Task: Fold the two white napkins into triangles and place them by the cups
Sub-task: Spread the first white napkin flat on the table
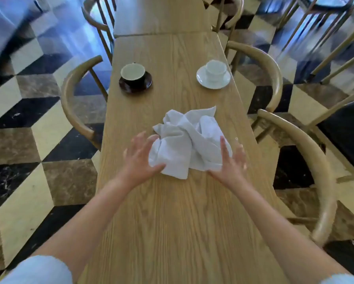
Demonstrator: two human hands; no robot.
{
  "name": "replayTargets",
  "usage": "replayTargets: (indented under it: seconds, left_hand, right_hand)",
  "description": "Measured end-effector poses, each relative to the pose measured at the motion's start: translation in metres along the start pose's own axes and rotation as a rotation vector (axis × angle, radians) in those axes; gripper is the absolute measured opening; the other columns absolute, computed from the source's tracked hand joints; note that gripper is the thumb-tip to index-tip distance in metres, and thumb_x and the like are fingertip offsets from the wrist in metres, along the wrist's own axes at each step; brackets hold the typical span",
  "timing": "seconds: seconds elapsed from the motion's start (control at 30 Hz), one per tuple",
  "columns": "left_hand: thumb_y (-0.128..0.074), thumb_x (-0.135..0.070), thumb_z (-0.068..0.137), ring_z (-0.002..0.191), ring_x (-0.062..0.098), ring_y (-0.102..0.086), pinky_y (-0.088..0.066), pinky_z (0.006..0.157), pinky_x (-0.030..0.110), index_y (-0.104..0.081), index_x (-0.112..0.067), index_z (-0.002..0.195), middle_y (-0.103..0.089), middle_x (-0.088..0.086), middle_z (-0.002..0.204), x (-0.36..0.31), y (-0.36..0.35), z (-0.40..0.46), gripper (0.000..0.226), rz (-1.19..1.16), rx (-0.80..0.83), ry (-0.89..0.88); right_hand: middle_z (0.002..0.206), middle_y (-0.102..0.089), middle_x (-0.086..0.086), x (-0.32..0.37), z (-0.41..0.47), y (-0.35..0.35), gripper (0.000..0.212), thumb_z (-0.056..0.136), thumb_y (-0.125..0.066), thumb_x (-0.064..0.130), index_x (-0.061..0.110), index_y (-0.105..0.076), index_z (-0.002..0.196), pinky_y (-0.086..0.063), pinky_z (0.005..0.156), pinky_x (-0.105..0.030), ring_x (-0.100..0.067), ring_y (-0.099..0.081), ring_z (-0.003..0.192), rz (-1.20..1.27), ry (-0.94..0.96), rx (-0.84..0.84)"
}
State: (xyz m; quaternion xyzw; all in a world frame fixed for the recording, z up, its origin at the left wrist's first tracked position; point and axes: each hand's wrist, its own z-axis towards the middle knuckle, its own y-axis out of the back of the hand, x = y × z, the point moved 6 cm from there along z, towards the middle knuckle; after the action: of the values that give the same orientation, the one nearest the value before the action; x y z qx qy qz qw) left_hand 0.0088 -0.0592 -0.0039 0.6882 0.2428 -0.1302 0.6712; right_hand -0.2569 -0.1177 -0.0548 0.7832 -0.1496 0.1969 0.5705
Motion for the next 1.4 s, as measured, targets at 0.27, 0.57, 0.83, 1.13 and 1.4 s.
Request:
replayTargets:
  seconds: [0.27, 0.57, 0.83, 1.13, 1.4]
  left_hand:
    - [-0.065, -0.044, 0.077, 0.143, 0.022, 0.019, -0.024, 0.110, 0.056, 0.005, -0.048, 0.144, 0.031, -0.005, 0.151, 0.026, -0.115, 0.022, 0.097, 0.232, 0.471, 0.185]
    - [-0.058, 0.006, 0.078, 0.093, 0.027, -0.055, -0.048, 0.071, 0.042, -0.069, -0.009, 0.097, -0.061, 0.007, 0.098, 0.053, -0.094, -0.033, 0.027, 0.065, 0.111, 0.089]
    - [-0.064, 0.002, 0.074, 0.086, 0.015, -0.053, -0.029, 0.058, 0.015, -0.068, -0.017, 0.093, -0.060, -0.004, 0.095, 0.057, -0.099, -0.093, 0.027, 0.020, 0.113, 0.041]
    - [-0.054, -0.002, 0.084, 0.100, 0.017, -0.049, -0.049, 0.070, 0.039, -0.066, -0.015, 0.107, -0.057, -0.005, 0.109, 0.038, -0.104, -0.125, 0.028, 0.012, 0.282, -0.010]
    - [-0.055, -0.034, 0.086, 0.115, 0.010, -0.043, -0.047, 0.087, 0.033, -0.057, -0.028, 0.125, -0.047, -0.014, 0.130, 0.025, -0.116, -0.164, 0.040, 0.004, 0.561, -0.119]
  right_hand:
    - [0.149, 0.034, 0.001, 0.016, 0.071, -0.066, 0.117, 0.071, -0.067, 0.056, 0.054, 0.034, 0.128, -0.032, 0.098, -0.065, -0.028, 0.013, 0.142, -0.292, 0.122, 0.250]
    - [0.091, -0.064, -0.001, -0.010, 0.098, -0.030, 0.019, 0.085, -0.049, 0.019, 0.020, -0.067, 0.091, -0.043, 0.068, -0.029, -0.021, -0.059, 0.090, 0.273, -0.015, -0.005]
    - [0.106, -0.063, -0.005, 0.103, 0.134, 0.079, 0.029, 0.083, -0.058, 0.011, 0.012, -0.058, 0.112, -0.050, 0.088, -0.040, -0.022, -0.058, 0.101, 0.570, 0.330, -0.243]
    - [0.144, -0.034, -0.012, 0.072, 0.055, -0.053, 0.072, 0.079, -0.066, 0.028, 0.016, -0.033, 0.142, -0.034, 0.104, -0.042, -0.032, -0.029, 0.134, -0.064, 0.293, 0.214]
    - [0.078, -0.055, -0.002, 0.021, -0.052, -0.104, 0.001, 0.081, -0.052, 0.012, 0.010, -0.053, 0.081, -0.033, 0.055, -0.026, -0.022, -0.054, 0.077, 0.143, 0.018, 0.329]
